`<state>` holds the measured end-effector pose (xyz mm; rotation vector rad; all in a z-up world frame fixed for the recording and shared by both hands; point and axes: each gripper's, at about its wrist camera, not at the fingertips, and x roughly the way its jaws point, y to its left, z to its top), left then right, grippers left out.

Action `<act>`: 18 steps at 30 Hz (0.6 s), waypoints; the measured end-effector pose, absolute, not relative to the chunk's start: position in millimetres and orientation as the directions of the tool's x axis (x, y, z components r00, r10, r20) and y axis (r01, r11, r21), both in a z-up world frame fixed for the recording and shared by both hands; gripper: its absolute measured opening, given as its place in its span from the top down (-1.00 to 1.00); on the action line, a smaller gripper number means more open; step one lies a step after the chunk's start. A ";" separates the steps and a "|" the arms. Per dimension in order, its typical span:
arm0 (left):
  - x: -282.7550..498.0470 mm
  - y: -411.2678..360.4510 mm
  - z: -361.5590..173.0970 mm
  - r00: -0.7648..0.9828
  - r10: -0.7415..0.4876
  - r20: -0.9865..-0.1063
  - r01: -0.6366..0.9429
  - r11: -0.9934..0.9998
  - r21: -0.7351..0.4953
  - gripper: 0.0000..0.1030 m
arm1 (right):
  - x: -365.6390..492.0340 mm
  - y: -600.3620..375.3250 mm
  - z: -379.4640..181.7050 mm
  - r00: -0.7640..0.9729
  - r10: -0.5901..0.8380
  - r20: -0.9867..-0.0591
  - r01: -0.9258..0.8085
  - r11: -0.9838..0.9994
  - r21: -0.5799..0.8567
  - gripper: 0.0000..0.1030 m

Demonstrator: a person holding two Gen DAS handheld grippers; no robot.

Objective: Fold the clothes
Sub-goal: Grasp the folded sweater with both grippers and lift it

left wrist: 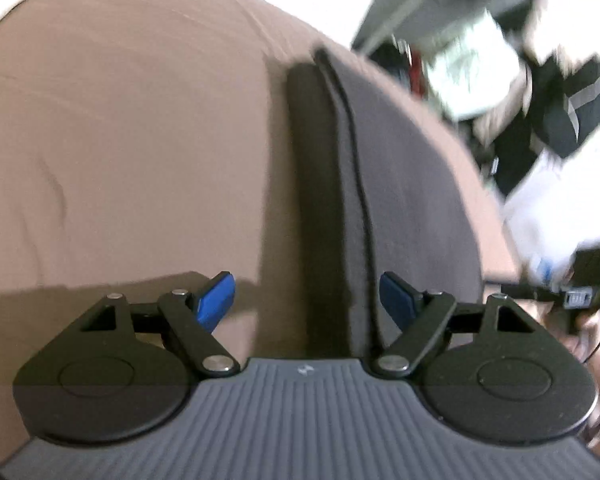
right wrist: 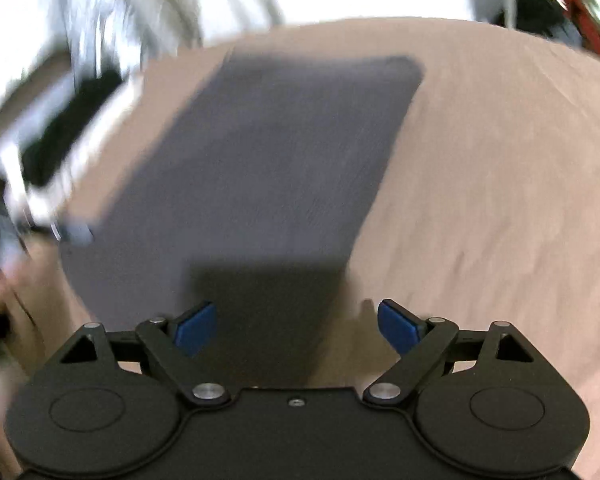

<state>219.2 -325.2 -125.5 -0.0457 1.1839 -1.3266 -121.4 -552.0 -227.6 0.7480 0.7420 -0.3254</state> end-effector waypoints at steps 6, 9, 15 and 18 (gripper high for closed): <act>233.2 -355.9 -163.7 -0.381 -0.785 -0.489 0.510 0.263 -0.819 -0.55 | -123.1 -592.0 -266.8 0.814 0.058 -0.578 0.491 0.461 0.739 -0.77; 222.5 -389.4 -171.5 -0.404 -0.765 -0.502 0.533 0.249 -0.809 -0.55 | -103.6 -604.3 -265.0 0.808 0.076 -0.584 0.477 0.497 0.725 -0.77; 171.4 -414.7 -165.3 -0.298 -0.718 -0.629 0.771 0.208 -0.602 0.05 | -65.7 -619.5 -287.9 0.791 0.126 -0.599 0.484 0.470 0.738 -0.90; 165.8 -423.3 -159.8 -0.285 -0.735 -0.615 0.739 0.240 -0.630 0.36 | -68.7 -621.1 -292.4 0.851 0.054 -0.523 0.470 0.365 0.803 -0.93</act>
